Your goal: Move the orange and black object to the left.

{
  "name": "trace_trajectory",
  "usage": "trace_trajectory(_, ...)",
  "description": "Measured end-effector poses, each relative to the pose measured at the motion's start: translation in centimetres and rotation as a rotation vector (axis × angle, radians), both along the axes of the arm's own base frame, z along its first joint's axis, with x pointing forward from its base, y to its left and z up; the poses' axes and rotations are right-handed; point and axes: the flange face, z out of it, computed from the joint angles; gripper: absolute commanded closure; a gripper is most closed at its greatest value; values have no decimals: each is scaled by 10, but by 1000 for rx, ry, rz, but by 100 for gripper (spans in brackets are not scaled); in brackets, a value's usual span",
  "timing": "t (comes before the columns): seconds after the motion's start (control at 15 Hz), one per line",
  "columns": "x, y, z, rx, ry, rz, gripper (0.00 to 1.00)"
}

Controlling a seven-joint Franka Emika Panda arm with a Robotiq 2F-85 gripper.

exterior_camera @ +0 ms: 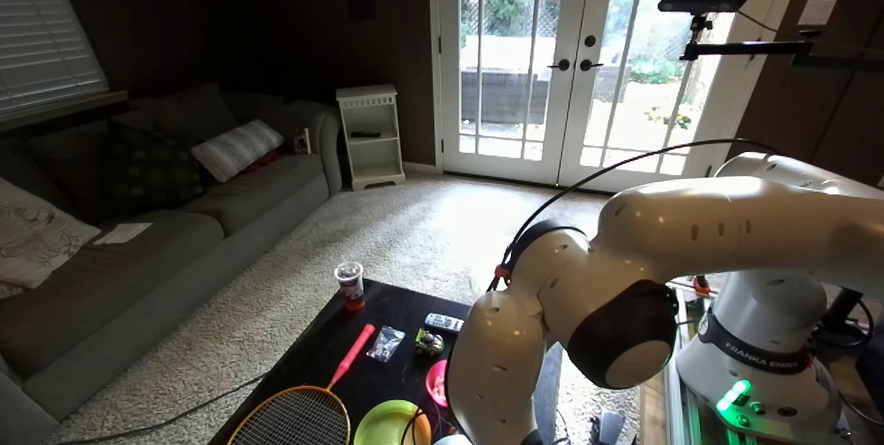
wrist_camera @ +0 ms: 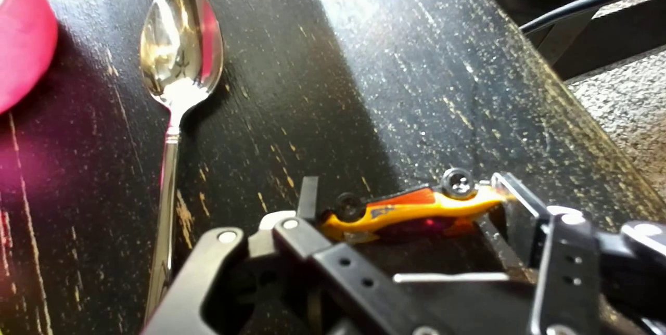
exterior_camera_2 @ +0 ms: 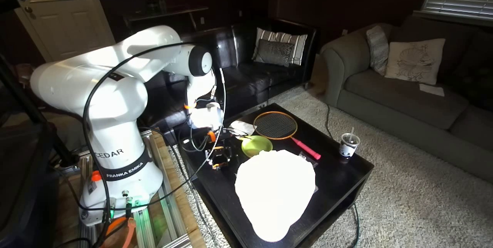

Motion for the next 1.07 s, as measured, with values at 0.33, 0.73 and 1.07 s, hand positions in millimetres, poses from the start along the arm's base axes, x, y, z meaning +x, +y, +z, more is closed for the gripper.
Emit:
trace_trajectory(0.33, 6, -1, 2, 19, -5, -15, 44)
trace_trajectory(0.73, 43, -13, 21, 232, -1, -145, 44)
trace_trajectory(1.07, 56, -26, 32, 431, 14, -268, 44)
